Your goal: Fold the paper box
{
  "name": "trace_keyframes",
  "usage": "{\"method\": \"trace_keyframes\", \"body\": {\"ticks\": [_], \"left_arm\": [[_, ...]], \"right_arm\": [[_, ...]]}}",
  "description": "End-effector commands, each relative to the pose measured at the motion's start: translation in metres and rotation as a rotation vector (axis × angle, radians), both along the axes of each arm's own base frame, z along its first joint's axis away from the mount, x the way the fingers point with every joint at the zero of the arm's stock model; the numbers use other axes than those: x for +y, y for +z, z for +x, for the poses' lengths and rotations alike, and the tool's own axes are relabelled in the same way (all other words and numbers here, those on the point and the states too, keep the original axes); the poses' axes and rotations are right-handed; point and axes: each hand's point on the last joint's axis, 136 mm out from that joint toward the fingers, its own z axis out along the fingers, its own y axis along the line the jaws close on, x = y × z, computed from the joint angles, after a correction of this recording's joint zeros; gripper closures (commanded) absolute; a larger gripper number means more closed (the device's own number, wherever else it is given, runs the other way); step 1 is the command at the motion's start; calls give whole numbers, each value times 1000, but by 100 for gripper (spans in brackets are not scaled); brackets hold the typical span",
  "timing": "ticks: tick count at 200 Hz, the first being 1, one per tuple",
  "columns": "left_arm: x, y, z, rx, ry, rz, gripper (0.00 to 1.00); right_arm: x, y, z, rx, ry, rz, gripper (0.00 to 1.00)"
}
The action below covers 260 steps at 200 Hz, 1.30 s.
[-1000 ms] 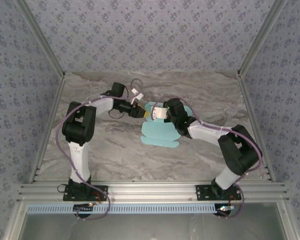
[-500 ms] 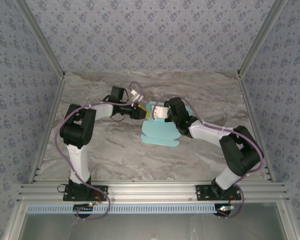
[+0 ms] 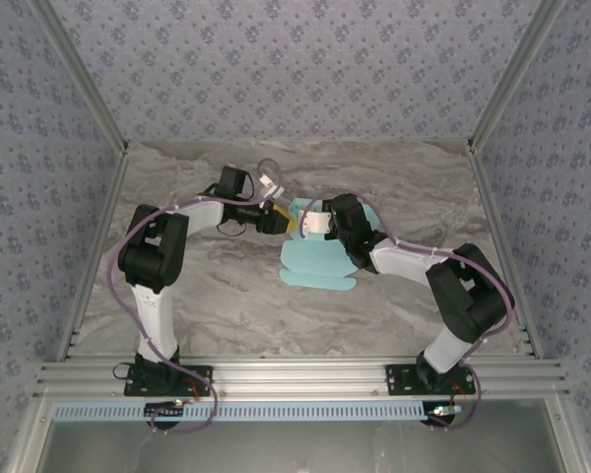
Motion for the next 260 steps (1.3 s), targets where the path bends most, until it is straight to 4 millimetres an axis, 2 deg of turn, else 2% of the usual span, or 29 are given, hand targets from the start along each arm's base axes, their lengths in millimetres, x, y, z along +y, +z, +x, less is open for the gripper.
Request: {"method": "trace_keyframes", "body": {"ticks": [1, 97, 201, 260], "left_arm": [[-3, 4, 3, -16, -40, -35, 45], [0, -1, 6, 17, -38, -36, 45], [-12, -6, 15, 13, 12, -13, 44], [-11, -12, 28, -19, 130, 23, 43]], "right_arm": [[5, -6, 2, -15, 42, -5, 100], [-4, -26, 10, -55, 43, -48, 100], [-4, -16, 9, -54, 30, -2, 100], [-3, -8, 4, -50, 31, 26, 100]]}}
